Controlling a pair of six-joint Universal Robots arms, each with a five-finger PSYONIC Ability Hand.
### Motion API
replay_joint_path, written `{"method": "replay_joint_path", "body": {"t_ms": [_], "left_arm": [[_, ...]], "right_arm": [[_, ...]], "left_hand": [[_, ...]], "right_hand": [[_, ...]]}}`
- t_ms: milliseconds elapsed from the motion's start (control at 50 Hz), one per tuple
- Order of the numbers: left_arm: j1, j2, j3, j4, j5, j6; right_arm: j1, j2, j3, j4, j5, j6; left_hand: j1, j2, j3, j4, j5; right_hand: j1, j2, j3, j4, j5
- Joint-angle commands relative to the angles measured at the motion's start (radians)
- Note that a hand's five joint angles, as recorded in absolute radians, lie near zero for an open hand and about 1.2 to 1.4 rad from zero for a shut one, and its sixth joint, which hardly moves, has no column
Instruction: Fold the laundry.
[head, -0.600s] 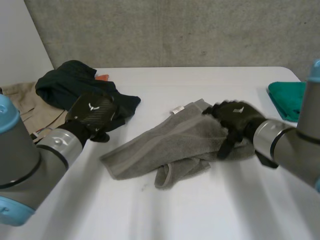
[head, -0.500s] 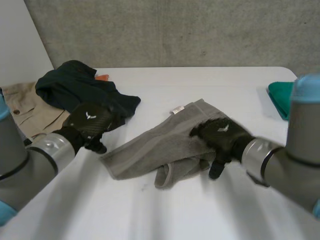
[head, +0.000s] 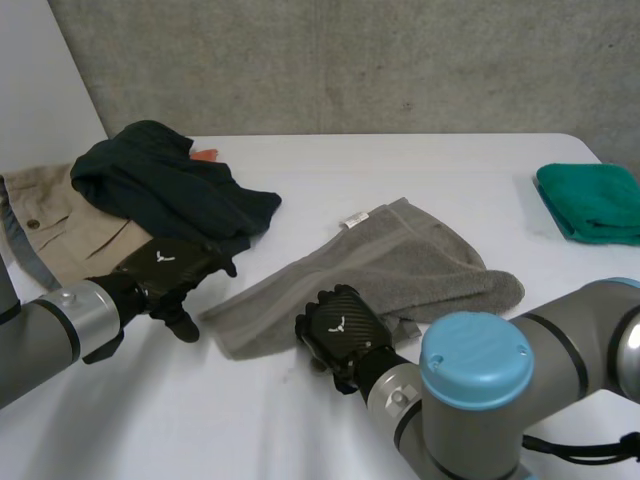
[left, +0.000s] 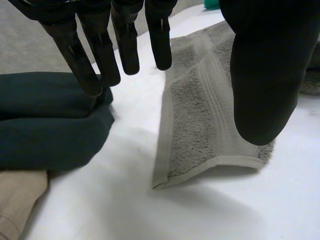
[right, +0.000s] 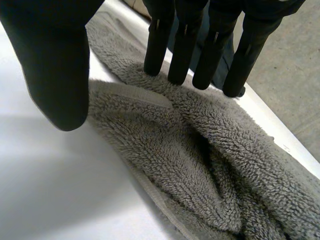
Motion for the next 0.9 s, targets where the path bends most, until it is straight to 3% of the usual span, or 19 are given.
{"method": "replay_joint_path", "body": {"t_ms": [20, 80, 260, 460, 600, 740, 900], "left_arm": [[0.005, 0.013, -0.008, 0.021, -0.032, -0.037], [0.01, 0.016, -0.014, 0.024, -0.041, -0.058], [0.008, 0.029, -0.06, 0.052, -0.063, -0.083], [-0.042, 0.001, -0.074, 0.112, -0.137, -0.13], [-0.118, -0.053, -0.067, 0.116, -0.172, -0.138], [-0.194, -0.083, -0.051, 0.112, -0.198, -0.166], [-0.248, -0.056, -0.037, 0.078, -0.268, -0.339]], "right_arm": [[-0.011, 0.057, -0.042, -0.017, 0.003, -0.011], [-0.011, 0.051, -0.04, -0.043, 0.008, -0.014], [-0.036, -0.123, -0.031, -0.036, 0.0, 0.009], [-0.105, -0.278, -0.085, 0.173, -0.171, 0.09], [-0.143, -0.366, -0.125, 0.231, -0.224, 0.13], [-0.145, -0.391, -0.138, 0.238, -0.25, 0.173], [-0.142, -0.354, -0.132, 0.231, -0.248, 0.164]], "left_hand": [[0.009, 0.007, 0.007, 0.019, 0.022], [-0.006, -0.007, -0.008, 0.004, 0.007], [-0.138, -0.139, -0.14, -0.128, -0.125], [-0.2, -0.201, -0.202, -0.19, -0.187], [-0.235, -0.237, -0.237, -0.225, -0.222], [-0.235, -0.237, -0.237, -0.225, -0.222], [-0.205, -0.207, -0.208, -0.196, -0.193]], "right_hand": [[0.387, 0.386, 0.387, 0.388, 0.389], [0.772, 0.771, 0.771, 0.773, 0.774], [0.773, 0.772, 0.773, 0.774, 0.775], [0.773, 0.772, 0.773, 0.774, 0.775], [0.773, 0.772, 0.773, 0.774, 0.775], [0.773, 0.772, 0.773, 0.774, 0.775], [0.773, 0.772, 0.773, 0.774, 0.775]]}}
